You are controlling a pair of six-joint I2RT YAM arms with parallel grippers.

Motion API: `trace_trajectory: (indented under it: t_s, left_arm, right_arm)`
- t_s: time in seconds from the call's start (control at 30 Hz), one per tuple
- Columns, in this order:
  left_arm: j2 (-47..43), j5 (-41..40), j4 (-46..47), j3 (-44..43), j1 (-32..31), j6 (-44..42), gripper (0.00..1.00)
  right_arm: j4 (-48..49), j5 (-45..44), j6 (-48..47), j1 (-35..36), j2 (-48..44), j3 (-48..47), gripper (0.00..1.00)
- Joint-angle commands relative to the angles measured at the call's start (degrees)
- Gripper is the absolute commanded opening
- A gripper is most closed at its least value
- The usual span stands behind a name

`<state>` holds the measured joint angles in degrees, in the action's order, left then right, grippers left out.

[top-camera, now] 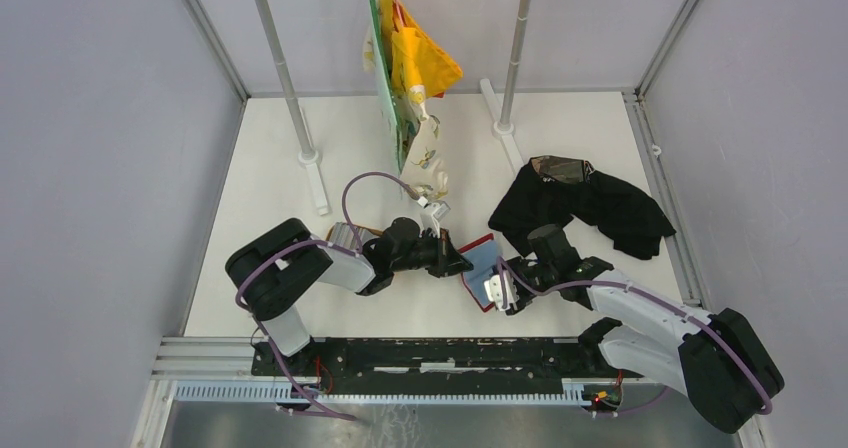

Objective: Put the credit cards into the card holder
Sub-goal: Open the card holder at the center of the board.

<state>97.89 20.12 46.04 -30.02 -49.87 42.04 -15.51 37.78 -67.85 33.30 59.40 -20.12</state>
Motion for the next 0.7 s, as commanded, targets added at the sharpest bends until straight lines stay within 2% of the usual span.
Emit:
trace_trajectory:
  t_s: [0.0,0.33,0.53,0.67]
  left_arm:
    - [0.5,1.8,4.1,-1.7,0.1,1.8,0.02]
    - [1.3,2.8,4.3,-2.4,0.1,2.1,0.02]
    - [2.5,3.9,4.8,-3.1,0.1,2.5,0.02]
    - [3.2,4.3,4.9,-3.5,0.1,2.8,0.02]
  right_arm:
    - [-1.0,1.5,-0.9,0.4,0.2,-0.1,0.61]
    - [-0.9,0.5,-0.9,0.8,0.6,-0.1,0.65]
    - [0.8,-1.5,0.5,1.0,0.6,0.1,0.64]
    - [1.7,-2.5,1.5,1.1,0.3,0.0,0.58]
